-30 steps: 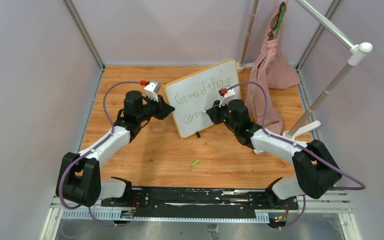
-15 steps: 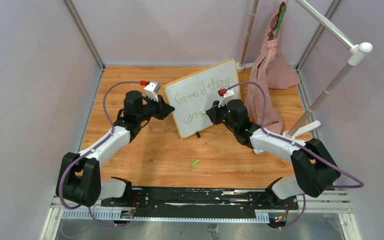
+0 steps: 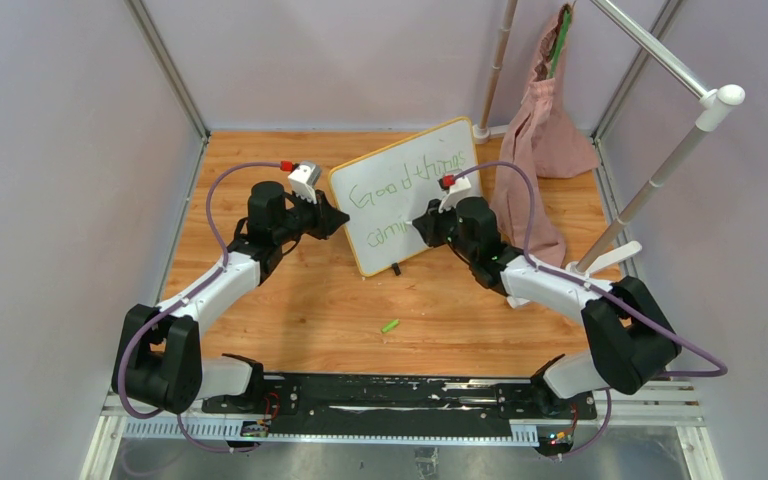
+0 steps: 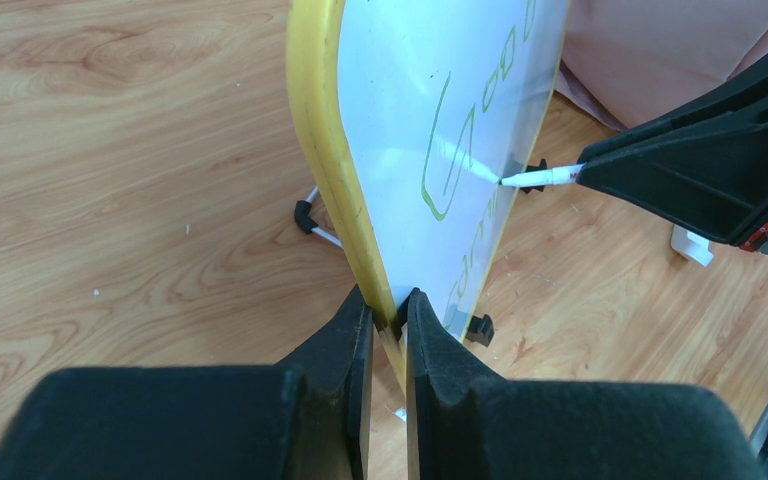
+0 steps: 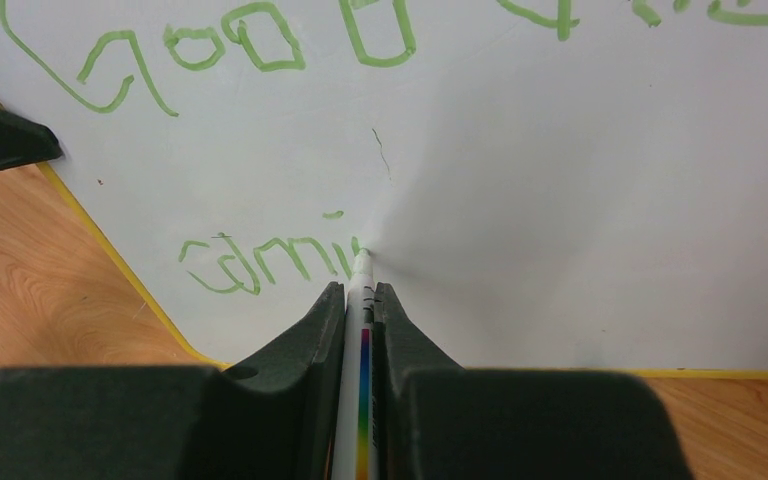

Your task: Write a sentence on the whiteboard

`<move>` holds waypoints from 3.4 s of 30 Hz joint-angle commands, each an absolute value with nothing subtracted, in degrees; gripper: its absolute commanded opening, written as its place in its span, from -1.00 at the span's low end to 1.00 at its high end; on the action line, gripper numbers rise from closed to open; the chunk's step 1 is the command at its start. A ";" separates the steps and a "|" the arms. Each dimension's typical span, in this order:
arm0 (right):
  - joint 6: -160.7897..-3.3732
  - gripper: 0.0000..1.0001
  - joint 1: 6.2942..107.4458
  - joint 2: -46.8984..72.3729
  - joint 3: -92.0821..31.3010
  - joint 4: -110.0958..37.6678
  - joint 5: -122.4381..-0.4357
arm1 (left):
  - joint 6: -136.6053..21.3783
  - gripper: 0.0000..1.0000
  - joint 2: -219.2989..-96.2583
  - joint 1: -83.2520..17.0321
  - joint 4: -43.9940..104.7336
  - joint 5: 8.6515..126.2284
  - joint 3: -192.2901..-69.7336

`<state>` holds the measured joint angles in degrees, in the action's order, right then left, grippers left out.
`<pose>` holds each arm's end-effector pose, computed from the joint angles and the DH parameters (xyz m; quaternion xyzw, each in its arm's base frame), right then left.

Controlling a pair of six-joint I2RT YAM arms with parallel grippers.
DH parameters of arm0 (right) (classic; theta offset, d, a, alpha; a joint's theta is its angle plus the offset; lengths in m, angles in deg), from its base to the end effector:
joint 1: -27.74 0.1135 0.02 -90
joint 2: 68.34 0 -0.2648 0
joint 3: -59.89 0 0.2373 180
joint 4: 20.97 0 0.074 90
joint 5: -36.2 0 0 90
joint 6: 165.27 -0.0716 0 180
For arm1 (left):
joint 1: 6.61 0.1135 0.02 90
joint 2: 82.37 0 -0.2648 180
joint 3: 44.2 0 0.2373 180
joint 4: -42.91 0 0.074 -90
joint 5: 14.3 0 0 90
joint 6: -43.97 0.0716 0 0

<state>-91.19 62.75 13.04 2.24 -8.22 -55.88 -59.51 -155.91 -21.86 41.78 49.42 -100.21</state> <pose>0.2773 0.1974 0.2521 -0.1393 0.7588 0.2861 0.5683 0.2832 -0.1101 0.2518 0.1448 0.7890 -0.3198 0.5043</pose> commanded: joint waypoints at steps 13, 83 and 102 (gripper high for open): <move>-92.03 -1.00 59.92 12.05 1.80 -6.36 -53.98 | -53.68 -1.00 -155.61 -22.08 39.97 53.82 -99.89; -91.68 -1.00 59.82 10.21 3.57 -6.58 -50.55 | -53.86 -1.00 -155.57 -22.34 40.02 53.73 -99.98; -91.43 -1.00 60.21 12.70 1.77 -5.88 -55.00 | -53.86 -1.00 -155.49 -22.43 39.98 53.73 -100.04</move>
<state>-91.98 60.56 11.82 3.40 -7.78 -52.56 -59.53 -155.80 -22.18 41.61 49.64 -100.21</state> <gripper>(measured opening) 0.153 0.151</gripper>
